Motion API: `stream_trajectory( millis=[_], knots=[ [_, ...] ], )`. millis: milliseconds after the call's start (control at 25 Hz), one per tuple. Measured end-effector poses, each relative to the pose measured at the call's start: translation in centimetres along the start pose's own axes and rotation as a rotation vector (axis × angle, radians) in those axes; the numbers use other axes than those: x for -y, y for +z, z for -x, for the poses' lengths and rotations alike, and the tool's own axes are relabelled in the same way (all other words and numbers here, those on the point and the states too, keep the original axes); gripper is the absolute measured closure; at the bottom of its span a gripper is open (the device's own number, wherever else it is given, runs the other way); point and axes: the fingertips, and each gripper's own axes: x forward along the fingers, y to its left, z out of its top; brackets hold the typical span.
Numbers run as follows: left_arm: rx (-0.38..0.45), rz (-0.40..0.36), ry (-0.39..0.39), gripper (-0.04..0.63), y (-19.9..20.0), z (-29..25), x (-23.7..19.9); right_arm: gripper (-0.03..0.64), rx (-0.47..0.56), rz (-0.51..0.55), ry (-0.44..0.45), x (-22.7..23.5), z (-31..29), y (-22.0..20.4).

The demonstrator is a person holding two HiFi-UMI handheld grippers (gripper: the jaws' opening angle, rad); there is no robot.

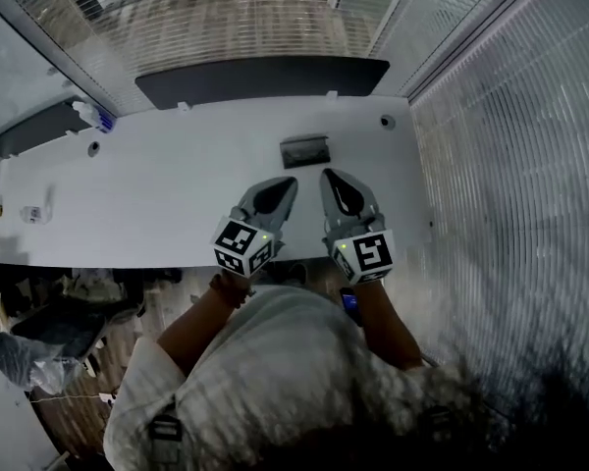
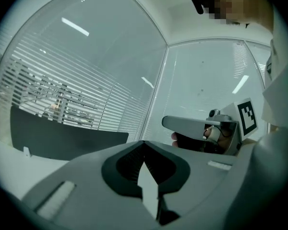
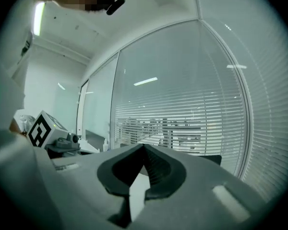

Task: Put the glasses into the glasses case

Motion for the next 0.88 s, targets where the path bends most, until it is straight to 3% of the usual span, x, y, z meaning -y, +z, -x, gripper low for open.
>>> stream_trajectory(
  millis=[440,880],
  knots=[
    [0.028,-0.017,0.019,0.594,1.4,2.1,1.8,0.615,0.099,-0.080,0.011,-2.0,3.8,4.1],
    [0.052,-0.004,0.009,0.594,2.3,2.1,2.5,0.615,0.080,-0.120,0.036,-2.1,3.8,2.7]
  ],
)
